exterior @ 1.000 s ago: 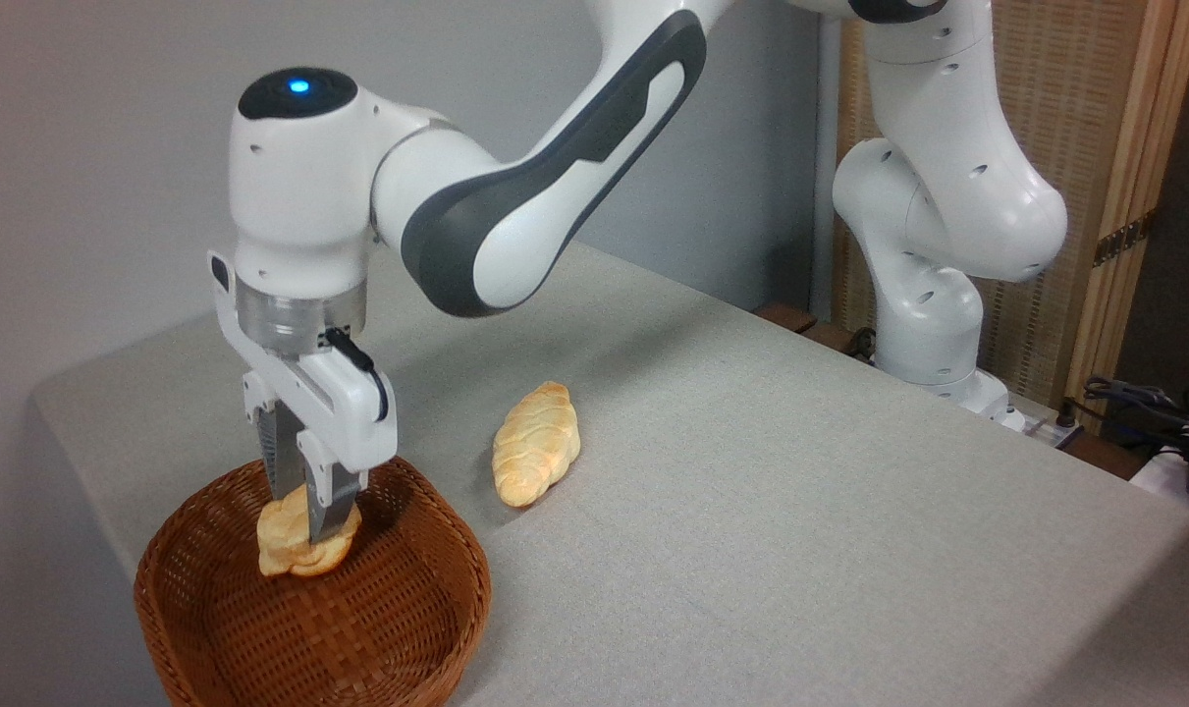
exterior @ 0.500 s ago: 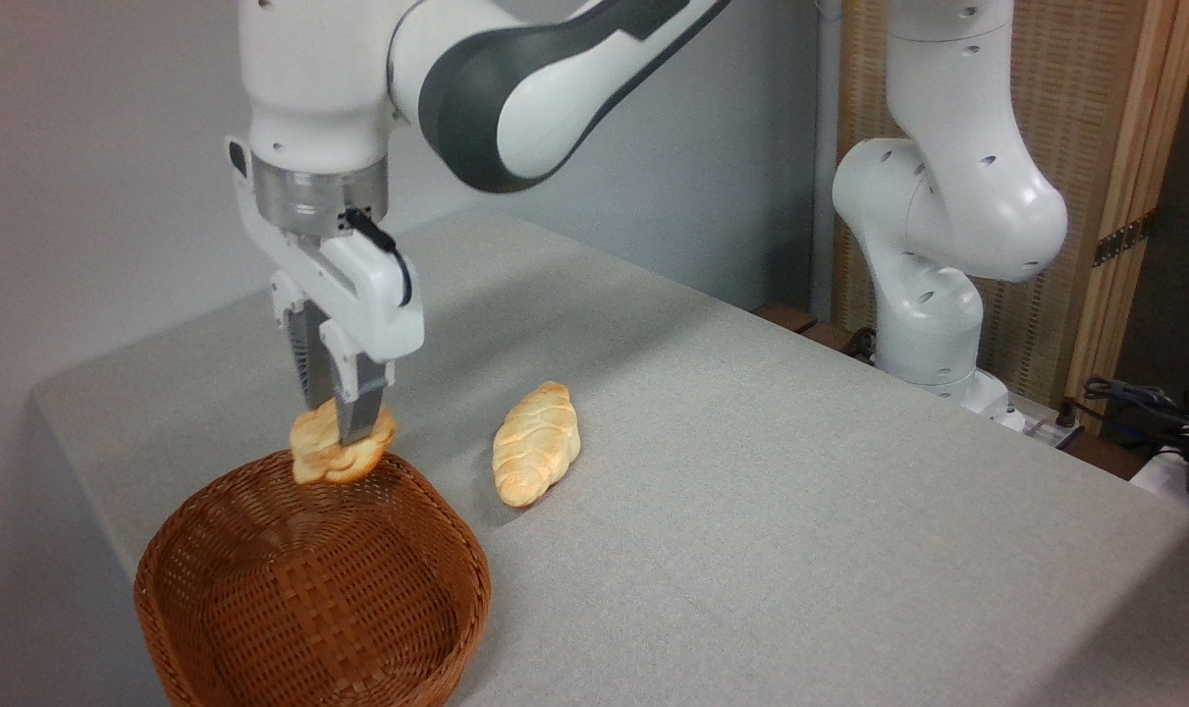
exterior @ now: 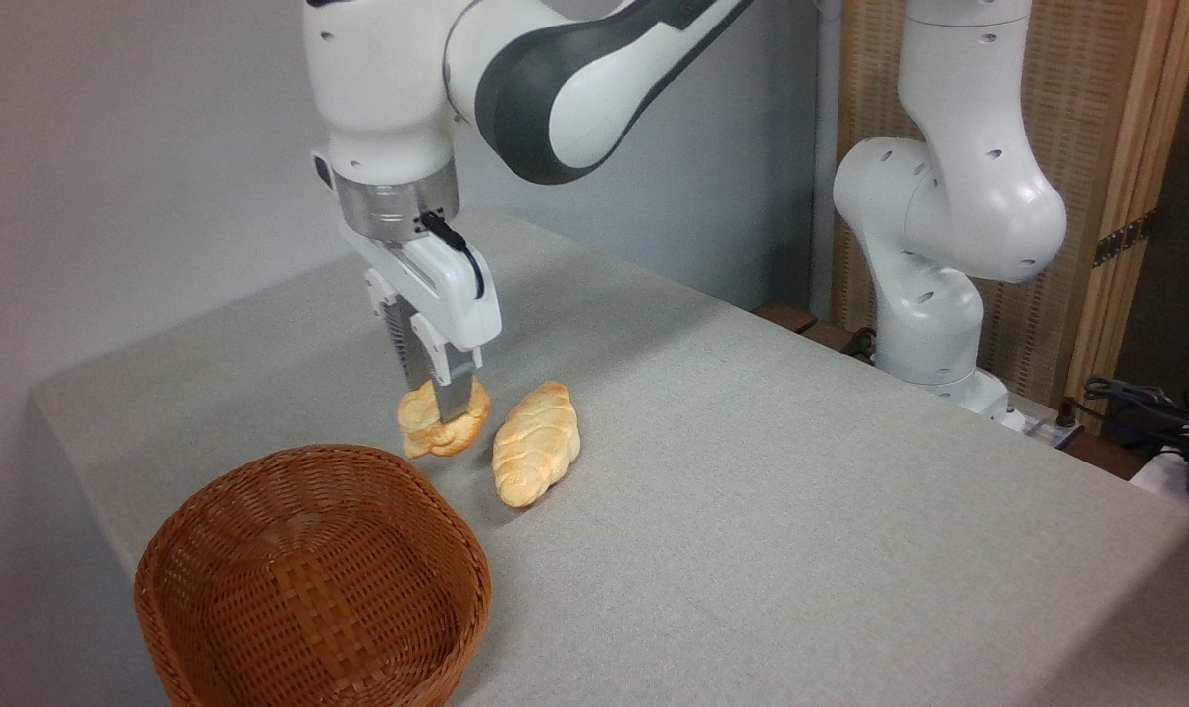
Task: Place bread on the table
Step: 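Lift the round roll out of the basket and carry it beside the elongated roll, then lower the round roll onto the table and open the gripper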
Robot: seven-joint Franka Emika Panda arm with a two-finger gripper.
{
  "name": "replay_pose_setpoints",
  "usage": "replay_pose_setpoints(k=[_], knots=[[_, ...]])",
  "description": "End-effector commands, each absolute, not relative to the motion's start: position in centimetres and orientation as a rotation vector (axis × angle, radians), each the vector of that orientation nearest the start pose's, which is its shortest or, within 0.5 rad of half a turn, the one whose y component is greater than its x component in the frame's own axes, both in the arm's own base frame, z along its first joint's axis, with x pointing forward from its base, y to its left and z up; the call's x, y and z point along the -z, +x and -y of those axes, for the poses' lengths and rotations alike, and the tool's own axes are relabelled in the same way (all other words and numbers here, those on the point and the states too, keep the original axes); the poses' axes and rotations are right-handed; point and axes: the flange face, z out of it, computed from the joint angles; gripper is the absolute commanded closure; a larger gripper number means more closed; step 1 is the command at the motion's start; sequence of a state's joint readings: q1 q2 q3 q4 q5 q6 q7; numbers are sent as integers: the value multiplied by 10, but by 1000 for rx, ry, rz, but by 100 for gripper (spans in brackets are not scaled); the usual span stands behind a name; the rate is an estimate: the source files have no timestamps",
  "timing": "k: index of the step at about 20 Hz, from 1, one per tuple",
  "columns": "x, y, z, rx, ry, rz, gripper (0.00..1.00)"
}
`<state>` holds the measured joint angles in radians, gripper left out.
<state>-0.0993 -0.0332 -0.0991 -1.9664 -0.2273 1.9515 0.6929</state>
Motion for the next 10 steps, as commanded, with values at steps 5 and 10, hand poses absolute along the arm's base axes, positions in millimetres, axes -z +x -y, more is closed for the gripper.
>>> replay_pose_setpoints(k=[5,10], knots=[[-478,525,135,84,-3030,-1373,0],[-474,525,142,75,-3016,-1402,0]])
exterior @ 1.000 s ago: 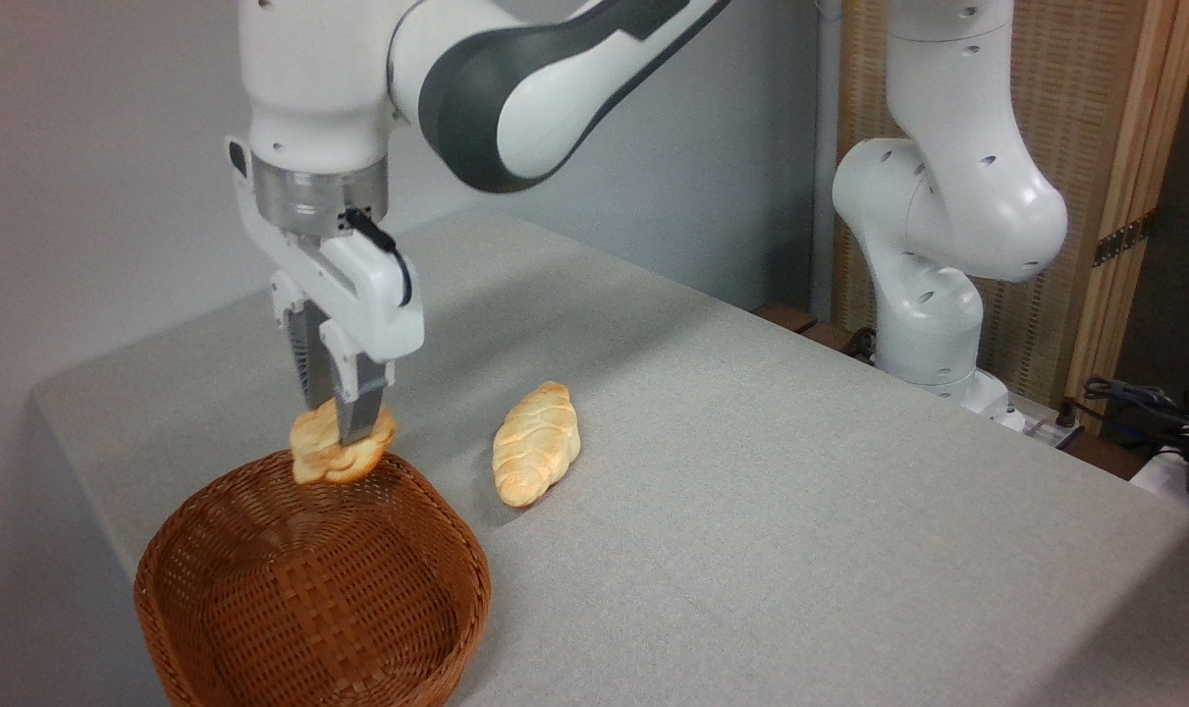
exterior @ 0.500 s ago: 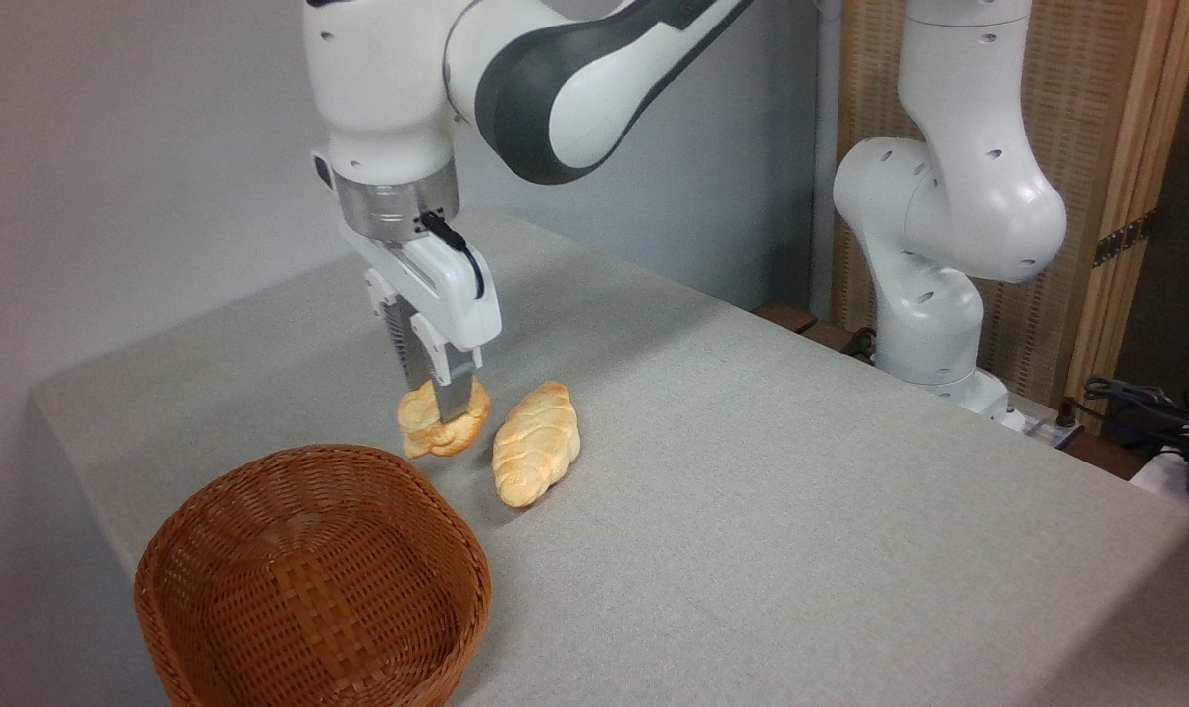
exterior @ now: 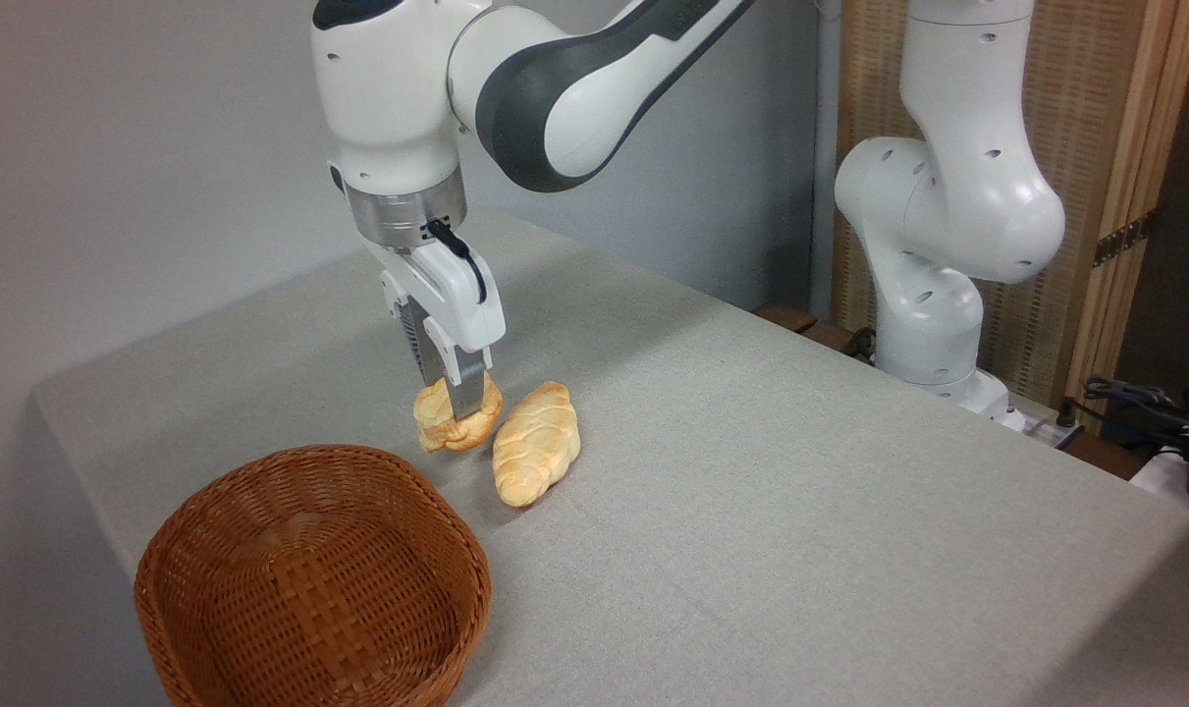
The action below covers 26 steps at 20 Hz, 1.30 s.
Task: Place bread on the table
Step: 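Lower the round roll onto the table and open the gripper, then raise the open gripper up away from the placed roll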
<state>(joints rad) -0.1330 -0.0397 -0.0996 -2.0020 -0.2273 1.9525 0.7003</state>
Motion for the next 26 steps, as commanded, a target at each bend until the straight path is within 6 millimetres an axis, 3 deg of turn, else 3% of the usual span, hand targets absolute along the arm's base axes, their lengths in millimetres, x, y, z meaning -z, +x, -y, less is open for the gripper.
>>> replay_pose_setpoints(k=[1,8,13,17,26], knots=[[-474,525,142,74,-3013,-1403,0],[-476,526,142,82,-3012,-1403,0],[-498,533,130,144,-2984,-1375,0],[-519,543,104,218,-3000,-1301,0],[-543,553,59,234,-2934,-1179,0]])
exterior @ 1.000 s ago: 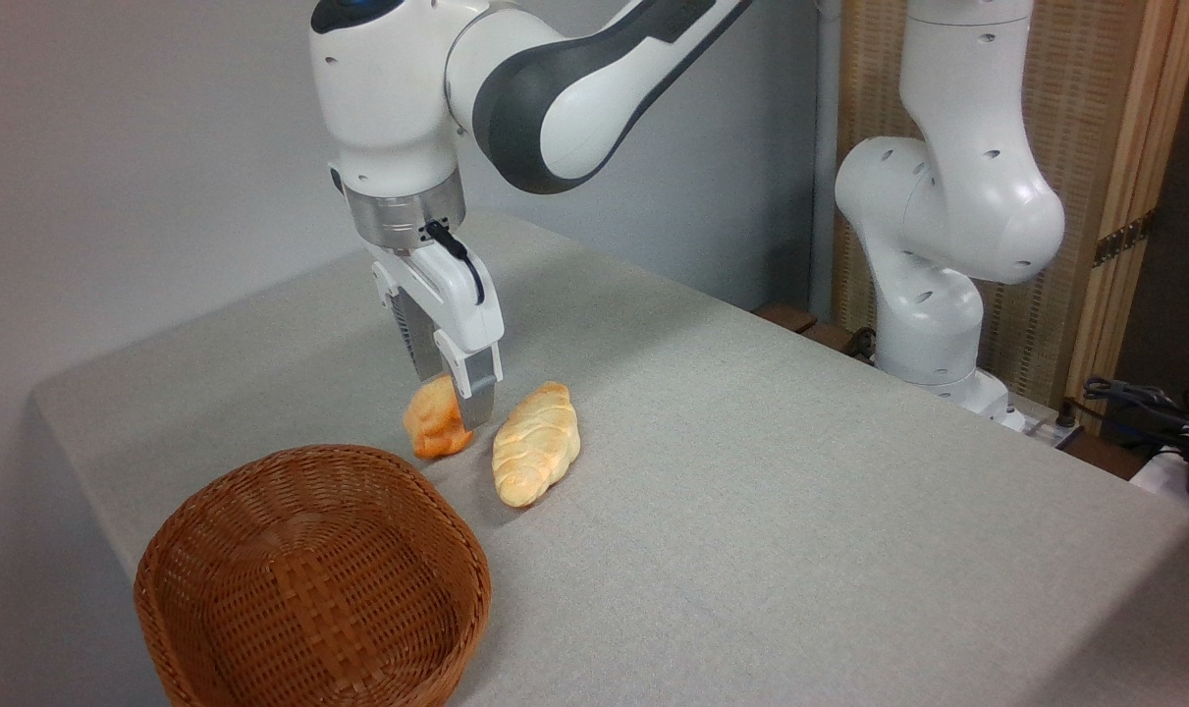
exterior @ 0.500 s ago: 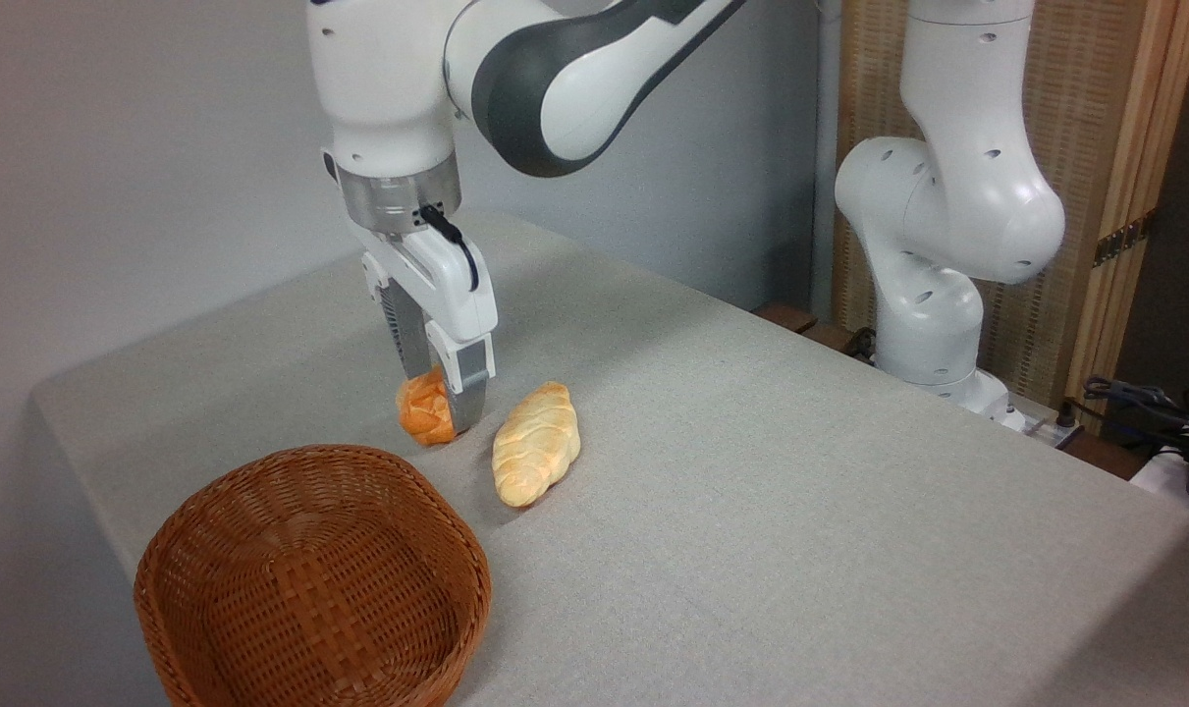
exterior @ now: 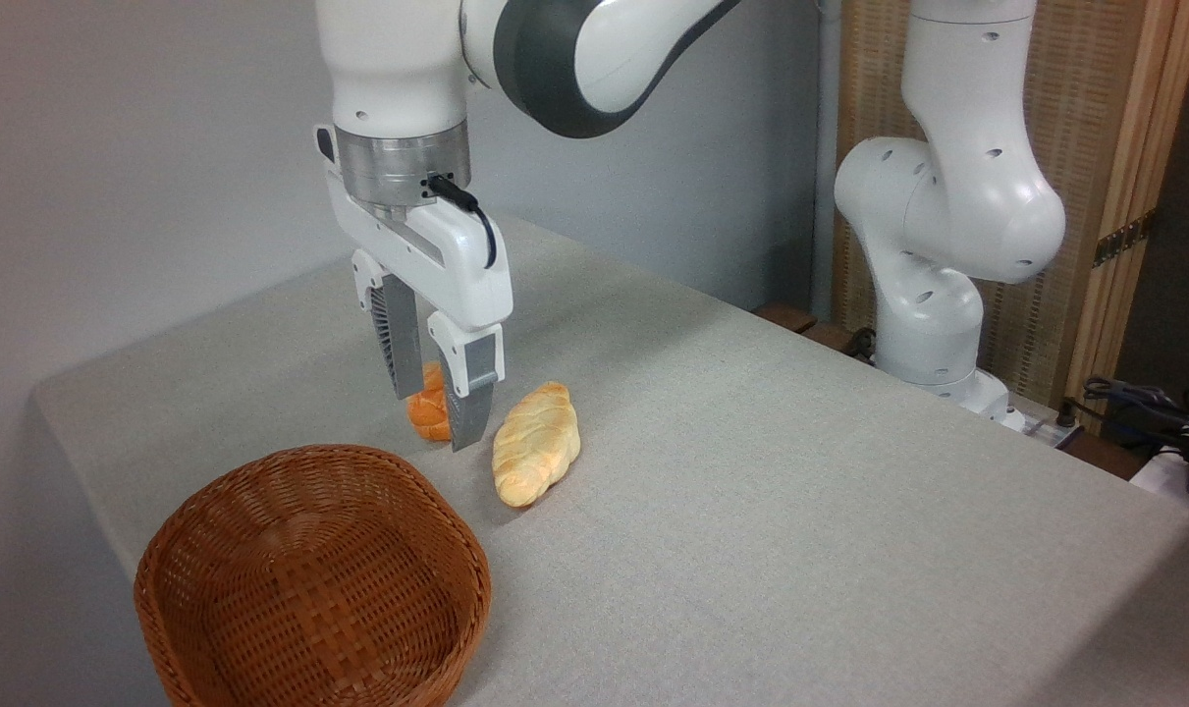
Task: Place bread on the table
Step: 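Raise the open gripper up away from the placed roll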
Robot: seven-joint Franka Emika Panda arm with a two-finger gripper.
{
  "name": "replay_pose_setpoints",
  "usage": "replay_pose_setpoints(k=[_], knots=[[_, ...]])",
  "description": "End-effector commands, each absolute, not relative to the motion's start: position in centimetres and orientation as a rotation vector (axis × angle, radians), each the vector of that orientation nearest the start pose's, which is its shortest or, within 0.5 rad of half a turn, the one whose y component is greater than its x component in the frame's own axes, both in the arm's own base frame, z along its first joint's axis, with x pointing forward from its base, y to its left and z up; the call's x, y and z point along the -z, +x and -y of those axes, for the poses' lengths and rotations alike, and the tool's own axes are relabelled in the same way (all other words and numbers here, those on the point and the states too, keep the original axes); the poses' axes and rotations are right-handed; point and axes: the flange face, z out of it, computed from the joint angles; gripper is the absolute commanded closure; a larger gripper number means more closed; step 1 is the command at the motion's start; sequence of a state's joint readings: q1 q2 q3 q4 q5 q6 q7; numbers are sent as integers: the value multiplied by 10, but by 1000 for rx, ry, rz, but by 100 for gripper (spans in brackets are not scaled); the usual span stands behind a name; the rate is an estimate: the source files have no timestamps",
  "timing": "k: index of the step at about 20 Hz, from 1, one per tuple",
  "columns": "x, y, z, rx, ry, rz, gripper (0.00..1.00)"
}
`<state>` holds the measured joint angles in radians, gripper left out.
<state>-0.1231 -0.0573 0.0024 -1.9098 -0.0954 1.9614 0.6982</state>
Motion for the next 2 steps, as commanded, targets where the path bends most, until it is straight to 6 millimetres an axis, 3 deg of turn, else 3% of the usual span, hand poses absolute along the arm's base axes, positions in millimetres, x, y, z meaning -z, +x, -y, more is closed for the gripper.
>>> replay_pose_setpoints(k=[1,2], knots=[[-545,554,54,242,-2938,-1163,0],[-548,555,50,250,-2942,-1151,0]])
